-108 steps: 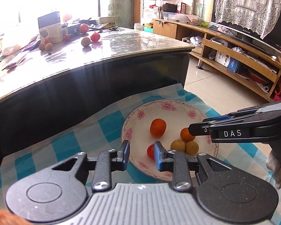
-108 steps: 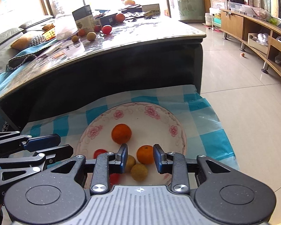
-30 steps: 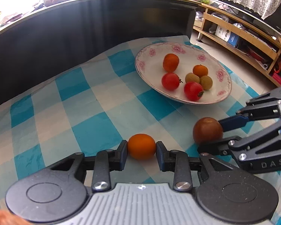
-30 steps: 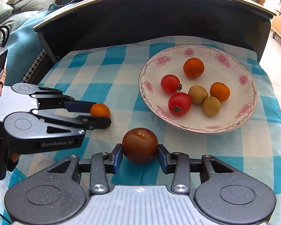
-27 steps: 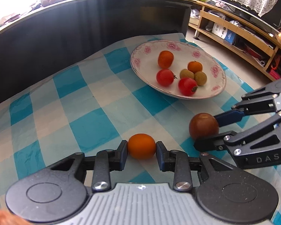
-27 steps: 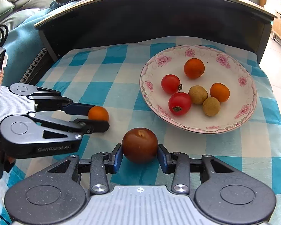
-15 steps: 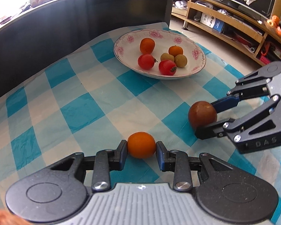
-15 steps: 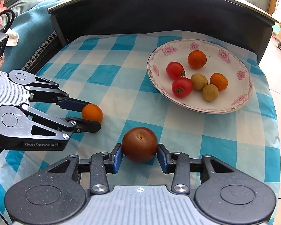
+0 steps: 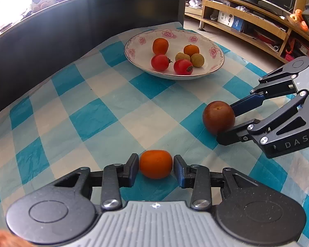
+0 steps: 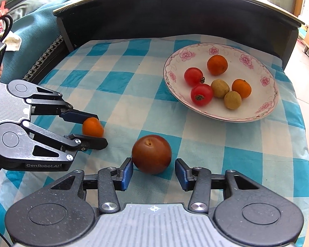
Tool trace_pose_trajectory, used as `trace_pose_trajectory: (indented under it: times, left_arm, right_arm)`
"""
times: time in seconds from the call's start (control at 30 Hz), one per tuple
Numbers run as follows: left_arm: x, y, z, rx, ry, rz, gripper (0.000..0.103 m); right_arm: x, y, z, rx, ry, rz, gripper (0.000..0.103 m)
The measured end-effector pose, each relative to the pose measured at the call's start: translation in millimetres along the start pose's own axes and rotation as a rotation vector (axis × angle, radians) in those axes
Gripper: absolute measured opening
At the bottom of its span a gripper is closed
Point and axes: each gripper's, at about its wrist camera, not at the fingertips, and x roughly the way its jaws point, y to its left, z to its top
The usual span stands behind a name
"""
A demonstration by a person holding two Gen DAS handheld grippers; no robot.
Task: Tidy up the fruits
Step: 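Grasp the dark brown-red tomato with the right tool while the left tool grasps the orange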
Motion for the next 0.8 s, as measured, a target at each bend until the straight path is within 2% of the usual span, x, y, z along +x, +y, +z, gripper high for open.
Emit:
trace_pose_trajectory:
  times: [0.8]
  left_arm:
    - [-1.5, 3.2, -0.9, -0.02, 0.003, -0.004, 0.047]
  right_arm:
    - [8.0, -2.8, 9.4, 0.064, -0.018, 0.024, 0.044]
